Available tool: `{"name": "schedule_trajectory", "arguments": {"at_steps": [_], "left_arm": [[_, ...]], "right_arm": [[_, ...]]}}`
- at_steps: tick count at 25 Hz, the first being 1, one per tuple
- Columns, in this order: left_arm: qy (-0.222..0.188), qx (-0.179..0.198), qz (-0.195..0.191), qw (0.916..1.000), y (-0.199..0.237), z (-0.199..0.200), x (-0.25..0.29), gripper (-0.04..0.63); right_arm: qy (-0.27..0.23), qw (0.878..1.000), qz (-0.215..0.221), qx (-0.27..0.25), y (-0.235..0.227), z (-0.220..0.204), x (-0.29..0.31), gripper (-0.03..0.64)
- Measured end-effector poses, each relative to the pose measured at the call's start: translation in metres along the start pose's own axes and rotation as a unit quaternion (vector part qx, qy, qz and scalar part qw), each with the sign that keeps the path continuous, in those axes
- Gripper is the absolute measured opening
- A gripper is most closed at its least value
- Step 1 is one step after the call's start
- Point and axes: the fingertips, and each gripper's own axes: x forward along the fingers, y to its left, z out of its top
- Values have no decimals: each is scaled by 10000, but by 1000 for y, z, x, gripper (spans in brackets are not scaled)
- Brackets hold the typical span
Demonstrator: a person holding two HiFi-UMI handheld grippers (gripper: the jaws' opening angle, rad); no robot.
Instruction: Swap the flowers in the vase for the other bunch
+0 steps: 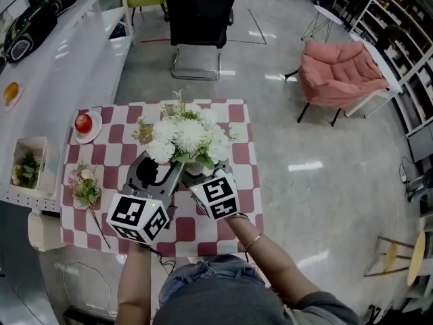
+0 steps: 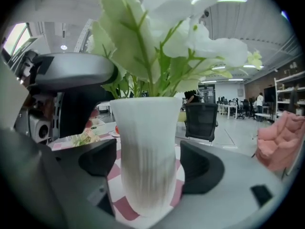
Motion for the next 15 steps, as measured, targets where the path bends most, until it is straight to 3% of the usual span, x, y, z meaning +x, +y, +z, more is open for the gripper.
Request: {"name": "schedule_trajectory", "arguments": {"at_steps": [8, 15], "left_arm": [[205, -40, 37, 9998, 3, 6, 21, 256], [161, 135, 166, 9996, 1, 7, 25, 173]], "right_arm": [[61, 9999, -58, -120, -4, -4, 3, 417], [22, 9997, -28, -244, 1, -2, 2, 356]]}}
